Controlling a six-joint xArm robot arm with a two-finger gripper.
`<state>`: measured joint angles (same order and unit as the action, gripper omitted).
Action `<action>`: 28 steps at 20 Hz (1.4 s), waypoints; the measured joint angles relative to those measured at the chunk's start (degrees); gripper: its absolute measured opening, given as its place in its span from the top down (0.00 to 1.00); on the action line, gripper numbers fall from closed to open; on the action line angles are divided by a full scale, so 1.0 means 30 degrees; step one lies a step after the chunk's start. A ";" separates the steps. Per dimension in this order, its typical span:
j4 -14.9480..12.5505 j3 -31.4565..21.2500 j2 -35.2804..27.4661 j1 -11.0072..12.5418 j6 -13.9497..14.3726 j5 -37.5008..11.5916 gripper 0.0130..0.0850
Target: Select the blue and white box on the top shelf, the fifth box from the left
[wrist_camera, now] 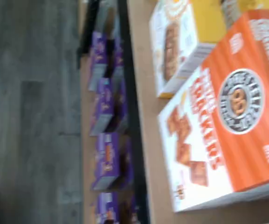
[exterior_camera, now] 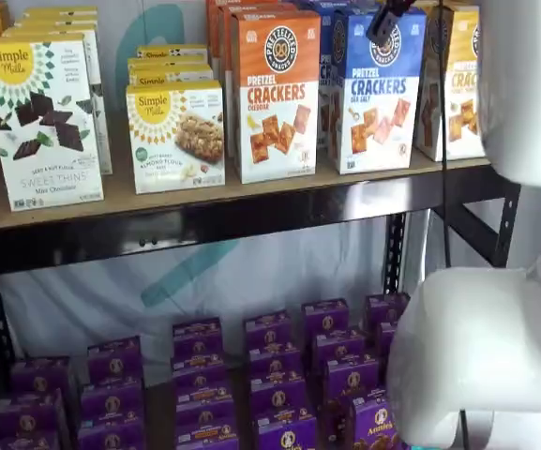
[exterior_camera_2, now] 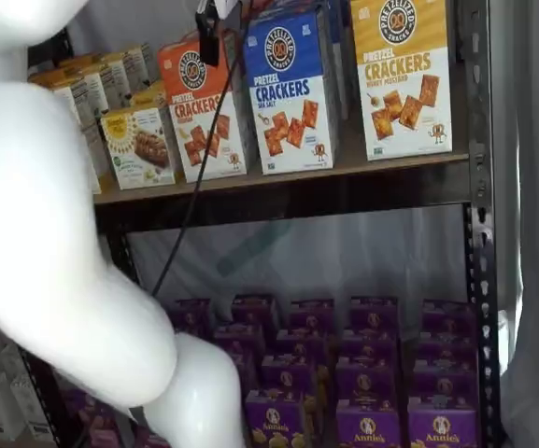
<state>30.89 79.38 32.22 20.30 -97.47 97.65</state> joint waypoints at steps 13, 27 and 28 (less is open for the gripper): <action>-0.1665 0.1146 -0.2145 -0.0816 -0.0644 -0.3704 0.00; -0.2907 0.2877 -0.4593 -0.1285 -0.0902 -0.3757 0.00; -0.3035 0.2997 -0.4697 -0.1321 -0.0901 -0.3661 0.00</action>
<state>21.78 88.38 18.13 16.33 -100.17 86.67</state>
